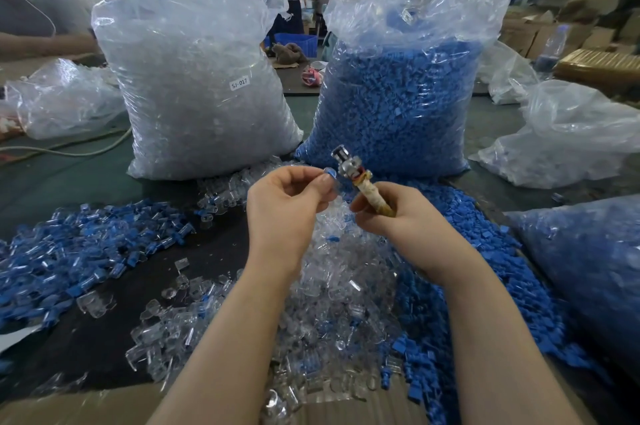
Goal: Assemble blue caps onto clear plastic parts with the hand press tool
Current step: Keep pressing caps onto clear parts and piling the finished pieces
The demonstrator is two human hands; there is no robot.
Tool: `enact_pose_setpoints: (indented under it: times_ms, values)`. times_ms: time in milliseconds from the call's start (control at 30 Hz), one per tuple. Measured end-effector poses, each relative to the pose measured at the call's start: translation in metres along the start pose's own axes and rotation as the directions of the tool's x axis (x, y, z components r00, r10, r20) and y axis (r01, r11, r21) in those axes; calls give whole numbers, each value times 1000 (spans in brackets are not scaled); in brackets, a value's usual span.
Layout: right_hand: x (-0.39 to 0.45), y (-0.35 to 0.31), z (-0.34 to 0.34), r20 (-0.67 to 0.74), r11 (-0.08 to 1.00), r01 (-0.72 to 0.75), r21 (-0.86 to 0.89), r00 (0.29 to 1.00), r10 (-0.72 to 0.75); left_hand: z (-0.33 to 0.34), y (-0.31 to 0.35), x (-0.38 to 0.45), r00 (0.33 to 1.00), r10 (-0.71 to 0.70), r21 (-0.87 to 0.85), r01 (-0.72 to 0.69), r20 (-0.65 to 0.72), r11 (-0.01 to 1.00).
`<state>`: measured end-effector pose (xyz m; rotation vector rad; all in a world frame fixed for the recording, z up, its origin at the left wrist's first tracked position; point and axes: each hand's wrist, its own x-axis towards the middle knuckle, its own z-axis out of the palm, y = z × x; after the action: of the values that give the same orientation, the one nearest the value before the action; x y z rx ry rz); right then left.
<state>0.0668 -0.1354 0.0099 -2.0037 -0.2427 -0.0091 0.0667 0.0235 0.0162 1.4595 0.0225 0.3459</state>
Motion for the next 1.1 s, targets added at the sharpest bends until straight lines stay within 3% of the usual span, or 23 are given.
enact_pose_setpoints:
  times_ms: [267, 700, 1100]
  values:
    - [0, 2, -3, 113, 998, -7, -56, 994, 13, -6, 0, 5, 999, 31, -57, -29, 31, 998]
    - [1, 0, 1, 105, 981, 36, -190, 994, -16, -9, -1, 6, 995, 51, -30, -49, 89, 998]
    - [-1, -1, -1, 153, 991, 8, -137, 988, 13, -10, 0, 7, 994, 31, -87, -22, 109, 996]
